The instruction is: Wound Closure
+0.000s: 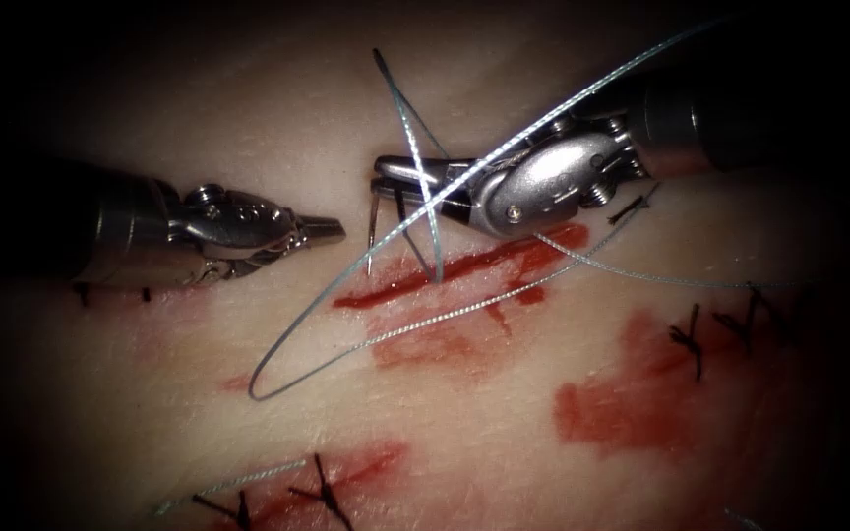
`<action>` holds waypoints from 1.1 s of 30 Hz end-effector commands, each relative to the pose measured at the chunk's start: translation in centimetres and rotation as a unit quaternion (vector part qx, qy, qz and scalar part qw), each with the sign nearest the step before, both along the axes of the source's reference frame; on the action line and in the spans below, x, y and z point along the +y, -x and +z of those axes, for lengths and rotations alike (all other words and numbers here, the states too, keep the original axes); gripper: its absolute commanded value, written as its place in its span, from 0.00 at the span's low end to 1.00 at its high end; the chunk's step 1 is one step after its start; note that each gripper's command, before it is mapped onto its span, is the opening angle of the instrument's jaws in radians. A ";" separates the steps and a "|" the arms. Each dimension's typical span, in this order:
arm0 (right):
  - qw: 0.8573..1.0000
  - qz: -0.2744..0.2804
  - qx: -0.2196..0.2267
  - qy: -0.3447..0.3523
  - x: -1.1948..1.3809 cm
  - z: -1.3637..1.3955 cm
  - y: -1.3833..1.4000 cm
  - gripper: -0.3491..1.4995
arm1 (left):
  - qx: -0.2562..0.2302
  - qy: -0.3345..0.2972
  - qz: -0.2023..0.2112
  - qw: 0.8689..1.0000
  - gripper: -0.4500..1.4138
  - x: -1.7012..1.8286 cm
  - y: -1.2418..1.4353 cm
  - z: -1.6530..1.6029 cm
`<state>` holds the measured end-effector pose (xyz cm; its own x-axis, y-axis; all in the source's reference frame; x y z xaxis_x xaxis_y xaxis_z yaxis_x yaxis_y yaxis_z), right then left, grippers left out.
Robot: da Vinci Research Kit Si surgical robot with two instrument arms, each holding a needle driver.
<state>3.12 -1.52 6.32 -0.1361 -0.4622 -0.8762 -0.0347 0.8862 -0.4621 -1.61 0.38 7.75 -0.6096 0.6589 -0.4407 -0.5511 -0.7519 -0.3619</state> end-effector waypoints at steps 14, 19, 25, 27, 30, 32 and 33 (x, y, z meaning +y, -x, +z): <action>1.000 -0.006 -0.006 0.004 -0.05 0.09 -0.15 0.00 | -0.003 -0.007 0.002 1.000 0.14 -0.02 0.06 0.04; 1.000 -0.009 -0.006 0.006 -0.03 0.08 -0.15 0.00 | -0.003 -0.007 0.002 1.000 0.14 -0.02 0.06 0.04; 1.000 -0.013 -0.011 0.020 -0.02 0.08 -0.14 0.00 | -0.003 -0.007 0.001 1.000 0.14 -0.02 0.06 0.03; 1.000 -0.012 -0.010 0.026 -0.01 0.08 -0.13 0.00 | -0.003 -0.007 0.001 1.000 0.15 -0.02 0.06 0.03; 0.999 -0.012 -0.010 0.029 0.00 0.08 -0.14 0.00 | -0.003 -0.007 0.001 1.000 0.15 -0.02 0.06 0.03; 0.999 -0.011 -0.010 0.032 0.00 0.08 -0.14 0.00 | -0.003 -0.007 0.001 1.000 0.15 -0.02 0.06 0.03; 0.999 -0.011 -0.010 0.035 0.00 0.08 -0.14 0.00 | -0.003 -0.007 0.001 1.000 0.15 -0.02 0.06 0.03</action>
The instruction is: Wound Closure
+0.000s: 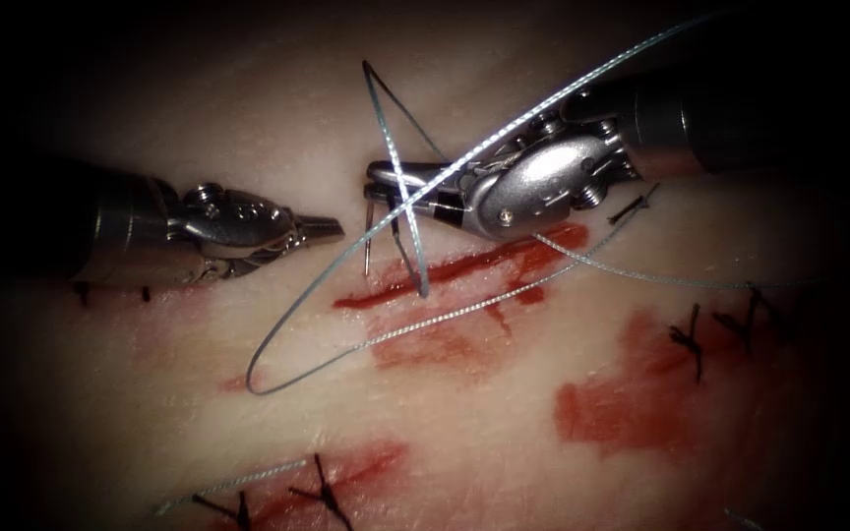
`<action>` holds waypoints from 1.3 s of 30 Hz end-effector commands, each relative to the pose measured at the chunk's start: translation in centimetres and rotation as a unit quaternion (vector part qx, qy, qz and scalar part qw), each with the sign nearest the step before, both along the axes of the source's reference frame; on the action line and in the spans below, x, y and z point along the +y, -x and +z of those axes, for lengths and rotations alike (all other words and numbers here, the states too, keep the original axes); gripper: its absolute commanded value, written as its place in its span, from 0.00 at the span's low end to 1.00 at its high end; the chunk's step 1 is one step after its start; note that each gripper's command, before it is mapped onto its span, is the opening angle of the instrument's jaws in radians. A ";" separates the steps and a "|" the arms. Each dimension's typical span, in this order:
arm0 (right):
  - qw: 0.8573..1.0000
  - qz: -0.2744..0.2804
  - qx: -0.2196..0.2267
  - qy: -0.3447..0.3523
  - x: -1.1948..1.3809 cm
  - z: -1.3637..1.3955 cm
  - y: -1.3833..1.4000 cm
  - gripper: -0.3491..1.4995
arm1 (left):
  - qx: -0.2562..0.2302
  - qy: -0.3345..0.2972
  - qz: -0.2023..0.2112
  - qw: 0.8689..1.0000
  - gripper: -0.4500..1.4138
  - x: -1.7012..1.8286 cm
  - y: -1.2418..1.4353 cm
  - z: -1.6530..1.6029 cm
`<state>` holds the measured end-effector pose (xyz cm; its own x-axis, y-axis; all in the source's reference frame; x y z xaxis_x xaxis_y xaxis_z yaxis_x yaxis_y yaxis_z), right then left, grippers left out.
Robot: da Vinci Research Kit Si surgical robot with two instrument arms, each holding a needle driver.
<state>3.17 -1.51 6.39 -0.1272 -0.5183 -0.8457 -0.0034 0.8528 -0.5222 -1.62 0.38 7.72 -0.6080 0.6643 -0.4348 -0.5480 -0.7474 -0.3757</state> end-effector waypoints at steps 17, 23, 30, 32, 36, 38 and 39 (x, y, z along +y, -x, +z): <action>1.000 -0.009 0.002 0.019 -0.12 0.09 -0.10 0.00 | 0.000 -0.001 -0.001 1.000 0.17 -0.02 0.05 0.04; 1.000 -0.017 0.004 0.023 -0.22 0.13 -0.12 0.00 | 0.000 -0.001 -0.001 1.000 0.17 -0.02 0.05 0.04; 0.999 -0.020 0.003 0.026 -0.29 0.14 -0.13 0.00 | 0.000 -0.001 -0.002 1.000 0.17 -0.02 0.04 0.04; 0.999 -0.023 0.004 0.026 -0.30 0.15 -0.13 0.00 | 0.000 -0.001 -0.002 1.000 0.17 -0.02 0.04 0.04; 0.999 -0.031 0.007 0.024 -0.33 0.15 -0.13 0.00 | 0.000 -0.001 -0.002 1.000 0.17 -0.01 0.03 0.04; 0.999 -0.032 0.007 0.018 -0.33 0.14 -0.14 0.00 | 0.000 -0.001 -0.002 1.000 0.17 -0.01 0.03 0.04; 0.999 -0.033 0.006 0.012 -0.33 0.13 -0.14 0.00 | 0.000 -0.001 -0.002 1.000 0.17 -0.01 0.03 0.04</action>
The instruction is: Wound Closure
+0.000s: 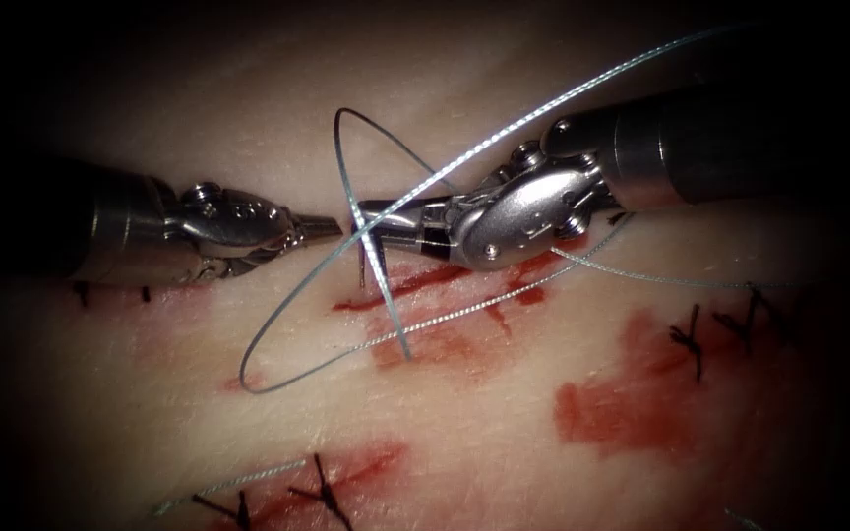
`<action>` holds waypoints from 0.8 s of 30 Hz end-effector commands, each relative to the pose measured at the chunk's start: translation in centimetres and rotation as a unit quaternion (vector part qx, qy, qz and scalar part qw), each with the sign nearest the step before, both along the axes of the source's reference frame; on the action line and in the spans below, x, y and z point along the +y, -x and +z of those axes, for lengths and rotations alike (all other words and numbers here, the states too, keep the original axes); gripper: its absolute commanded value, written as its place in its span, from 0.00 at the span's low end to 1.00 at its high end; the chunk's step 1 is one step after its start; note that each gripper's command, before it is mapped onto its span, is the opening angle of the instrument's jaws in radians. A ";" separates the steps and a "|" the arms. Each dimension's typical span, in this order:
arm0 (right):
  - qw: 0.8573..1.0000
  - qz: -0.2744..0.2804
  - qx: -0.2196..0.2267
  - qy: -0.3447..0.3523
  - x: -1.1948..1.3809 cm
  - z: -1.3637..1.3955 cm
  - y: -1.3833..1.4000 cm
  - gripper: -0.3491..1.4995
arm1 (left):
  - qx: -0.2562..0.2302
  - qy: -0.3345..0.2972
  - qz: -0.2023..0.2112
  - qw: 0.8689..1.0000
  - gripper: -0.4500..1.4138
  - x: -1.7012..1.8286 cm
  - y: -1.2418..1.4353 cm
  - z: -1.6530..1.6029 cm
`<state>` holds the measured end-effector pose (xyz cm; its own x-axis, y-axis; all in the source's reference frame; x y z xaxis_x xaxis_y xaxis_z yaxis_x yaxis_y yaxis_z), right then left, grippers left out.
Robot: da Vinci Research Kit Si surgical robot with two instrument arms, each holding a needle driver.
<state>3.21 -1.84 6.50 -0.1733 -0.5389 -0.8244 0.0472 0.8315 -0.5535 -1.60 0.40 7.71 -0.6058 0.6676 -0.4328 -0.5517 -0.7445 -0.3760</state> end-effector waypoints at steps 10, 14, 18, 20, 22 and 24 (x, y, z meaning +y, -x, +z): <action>0.993 -0.005 0.006 -0.120 0.24 -0.15 -0.13 0.00 | 0.000 0.000 0.000 1.000 0.27 -0.02 0.05 0.06; 0.989 -0.010 0.003 -0.150 0.28 -0.15 -0.13 0.00 | 0.000 0.000 -0.001 1.000 0.28 -0.02 0.05 0.06; 0.988 -0.008 0.004 -0.154 0.37 -0.19 -0.14 0.00 | 0.000 0.000 -0.001 1.000 0.29 -0.02 0.05 0.06; 0.988 -0.008 0.004 -0.155 0.40 -0.19 -0.13 0.00 | 0.000 0.000 -0.001 1.000 0.29 -0.02 0.05 0.06; 0.987 -0.009 0.004 -0.158 0.40 -0.18 -0.12 0.00 | 0.000 0.000 -0.002 1.000 0.29 -0.02 0.05 0.06; 0.987 -0.008 0.004 -0.158 0.41 -0.18 -0.12 0.00 | 0.000 0.000 -0.002 1.000 0.29 -0.02 0.05 0.06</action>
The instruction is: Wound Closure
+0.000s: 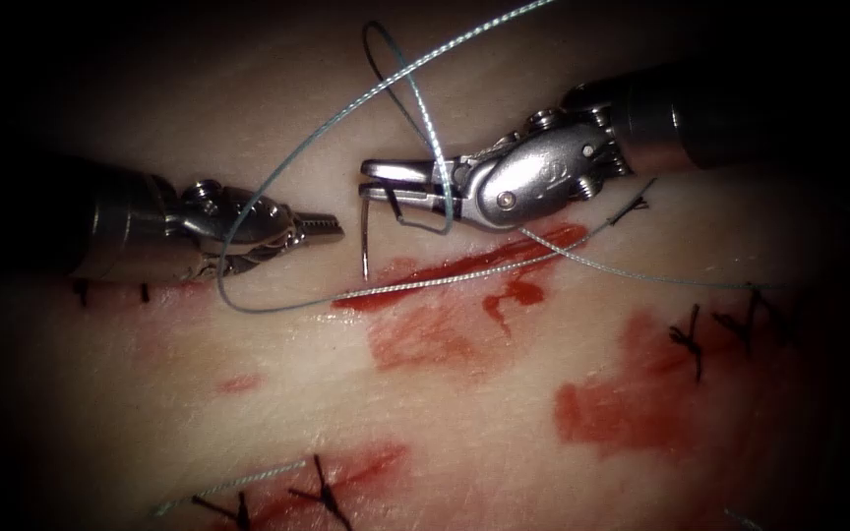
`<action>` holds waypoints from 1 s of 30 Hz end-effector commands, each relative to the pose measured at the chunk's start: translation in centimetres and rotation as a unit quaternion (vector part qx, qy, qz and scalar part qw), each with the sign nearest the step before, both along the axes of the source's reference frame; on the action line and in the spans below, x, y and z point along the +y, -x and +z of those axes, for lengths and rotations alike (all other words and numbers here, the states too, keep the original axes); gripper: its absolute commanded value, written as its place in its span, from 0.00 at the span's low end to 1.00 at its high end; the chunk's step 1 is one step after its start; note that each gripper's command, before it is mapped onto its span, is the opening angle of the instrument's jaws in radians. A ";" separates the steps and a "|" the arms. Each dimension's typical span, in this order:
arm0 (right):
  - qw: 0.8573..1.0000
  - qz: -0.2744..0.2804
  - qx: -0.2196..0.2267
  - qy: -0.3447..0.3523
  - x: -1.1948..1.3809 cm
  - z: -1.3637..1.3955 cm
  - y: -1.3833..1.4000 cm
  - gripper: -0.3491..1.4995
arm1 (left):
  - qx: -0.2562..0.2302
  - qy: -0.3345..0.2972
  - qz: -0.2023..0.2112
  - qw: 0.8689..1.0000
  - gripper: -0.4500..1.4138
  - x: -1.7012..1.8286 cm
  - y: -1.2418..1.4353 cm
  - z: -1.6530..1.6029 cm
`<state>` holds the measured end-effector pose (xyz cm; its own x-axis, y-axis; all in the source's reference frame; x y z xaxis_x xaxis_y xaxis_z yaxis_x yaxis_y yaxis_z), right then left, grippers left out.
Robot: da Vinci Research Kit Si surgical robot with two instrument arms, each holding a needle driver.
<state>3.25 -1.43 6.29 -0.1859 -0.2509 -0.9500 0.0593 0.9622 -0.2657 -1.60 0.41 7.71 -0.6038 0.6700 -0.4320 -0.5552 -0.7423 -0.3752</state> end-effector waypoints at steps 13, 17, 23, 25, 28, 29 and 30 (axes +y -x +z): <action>1.000 0.006 -0.001 -0.003 0.10 0.03 -0.10 0.00 | 0.000 -0.001 -0.001 1.000 0.28 -0.02 0.06 0.04; 1.000 0.008 -0.002 -0.005 0.14 0.02 -0.11 0.00 | 0.000 -0.001 -0.001 1.000 0.28 -0.02 0.06 0.04; 0.999 0.006 -0.005 -0.032 0.17 0.02 -0.11 0.00 | 0.001 -0.001 -0.002 1.000 0.28 -0.02 0.06 0.04; 0.999 0.002 -0.006 -0.053 0.19 0.02 -0.11 0.00 | 0.001 -0.001 -0.002 1.000 0.28 -0.02 0.06 0.03; 0.998 0.002 -0.007 -0.066 0.22 0.02 -0.10 0.00 | 0.001 -0.002 -0.003 1.000 0.28 -0.01 0.06 0.03; 0.998 0.002 -0.007 -0.066 0.23 0.02 -0.10 0.00 | 0.001 -0.002 -0.003 1.000 0.28 -0.01 0.06 0.03; 0.998 0.002 -0.007 -0.067 0.24 0.02 -0.10 0.00 | 0.001 -0.002 -0.003 1.000 0.28 -0.01 0.06 0.03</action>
<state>3.27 -1.21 6.29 -0.1695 -0.1209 -0.9781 0.0576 0.9895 -0.1323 -1.61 0.42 7.68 -0.6006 0.6747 -0.4290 -0.5604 -0.7380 -0.3761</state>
